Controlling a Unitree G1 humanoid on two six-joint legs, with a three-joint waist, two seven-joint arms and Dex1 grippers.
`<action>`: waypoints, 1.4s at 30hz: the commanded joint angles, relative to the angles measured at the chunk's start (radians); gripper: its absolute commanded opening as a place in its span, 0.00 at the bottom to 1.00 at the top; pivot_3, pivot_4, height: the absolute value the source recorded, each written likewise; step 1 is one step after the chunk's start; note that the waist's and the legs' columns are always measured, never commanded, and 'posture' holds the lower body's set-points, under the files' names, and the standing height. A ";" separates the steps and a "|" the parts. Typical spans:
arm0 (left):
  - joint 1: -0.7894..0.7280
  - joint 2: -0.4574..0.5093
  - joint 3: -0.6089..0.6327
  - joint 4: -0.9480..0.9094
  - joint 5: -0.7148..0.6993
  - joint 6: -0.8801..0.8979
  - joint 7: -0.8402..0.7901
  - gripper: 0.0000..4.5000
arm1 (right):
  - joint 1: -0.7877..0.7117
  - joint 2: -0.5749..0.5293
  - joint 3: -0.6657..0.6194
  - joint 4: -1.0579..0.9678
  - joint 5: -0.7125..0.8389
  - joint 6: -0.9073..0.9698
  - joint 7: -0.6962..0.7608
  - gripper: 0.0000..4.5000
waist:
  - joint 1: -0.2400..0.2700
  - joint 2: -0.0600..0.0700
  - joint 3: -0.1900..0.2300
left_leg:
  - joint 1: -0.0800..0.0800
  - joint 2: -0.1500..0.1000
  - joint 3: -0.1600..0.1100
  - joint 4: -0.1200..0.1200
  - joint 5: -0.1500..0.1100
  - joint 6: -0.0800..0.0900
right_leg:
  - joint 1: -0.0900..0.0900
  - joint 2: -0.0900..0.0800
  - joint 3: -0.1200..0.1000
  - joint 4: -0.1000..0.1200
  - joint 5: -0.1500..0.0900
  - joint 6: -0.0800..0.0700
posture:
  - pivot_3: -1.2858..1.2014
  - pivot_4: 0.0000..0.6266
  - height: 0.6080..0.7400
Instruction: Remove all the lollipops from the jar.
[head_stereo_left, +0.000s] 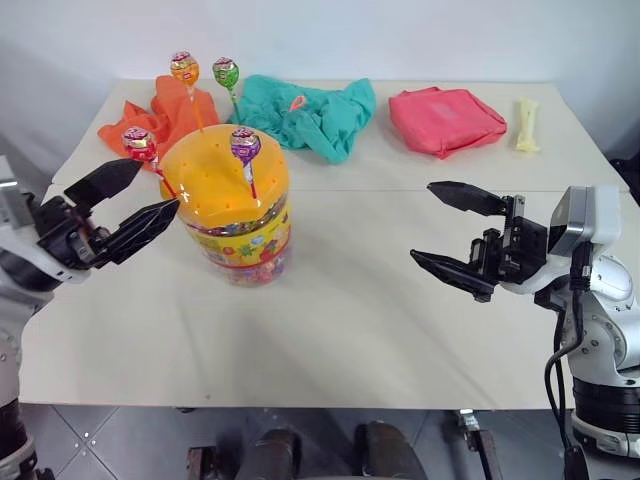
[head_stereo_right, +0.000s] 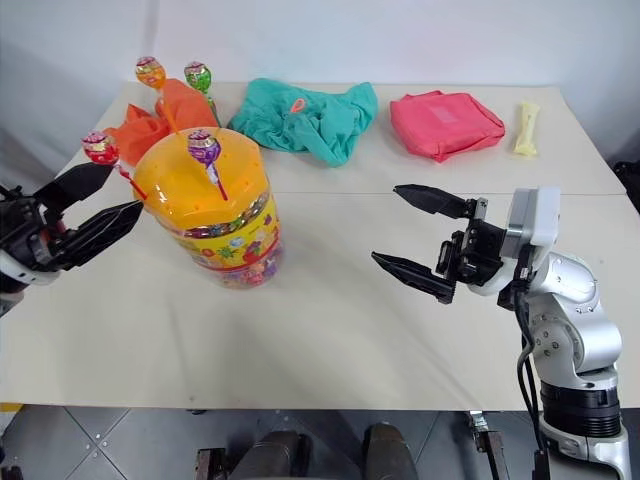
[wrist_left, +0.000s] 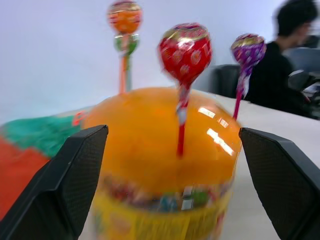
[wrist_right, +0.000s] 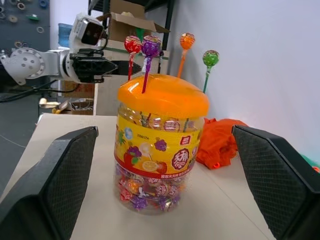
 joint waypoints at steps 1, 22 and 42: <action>-0.039 0.004 -0.013 0.012 -0.002 0.006 -0.003 0.90 | -0.005 0.009 -0.011 -0.028 0.011 -0.009 -0.013 1.00 | -0.006 0.000 0.000 | 0.000 0.000 0.000 0.000 0.000 0.000 | 0.000 0.000 0.000 0.000 0.000 0.000 | 0.52 0.24 1.00; -0.164 -0.031 0.235 0.133 -0.403 0.203 0.349 0.01 | -0.079 0.047 0.020 0.021 0.014 0.003 -0.025 1.00 | -0.008 0.000 0.000 | 0.000 -0.002 -0.002 0.003 0.000 0.000 | -0.003 0.000 0.001 0.005 0.000 0.000 | 0.52 0.24 1.00; 0.628 0.006 0.229 0.156 0.093 0.335 0.293 0.35 | -0.086 -0.004 0.066 0.135 -0.076 -0.053 0.200 1.00 | 0.025 -0.003 0.000 | 0.003 -0.012 -0.009 -0.005 0.000 0.000 | -0.012 -0.005 0.010 0.002 0.000 -0.001 | 0.52 0.24 1.00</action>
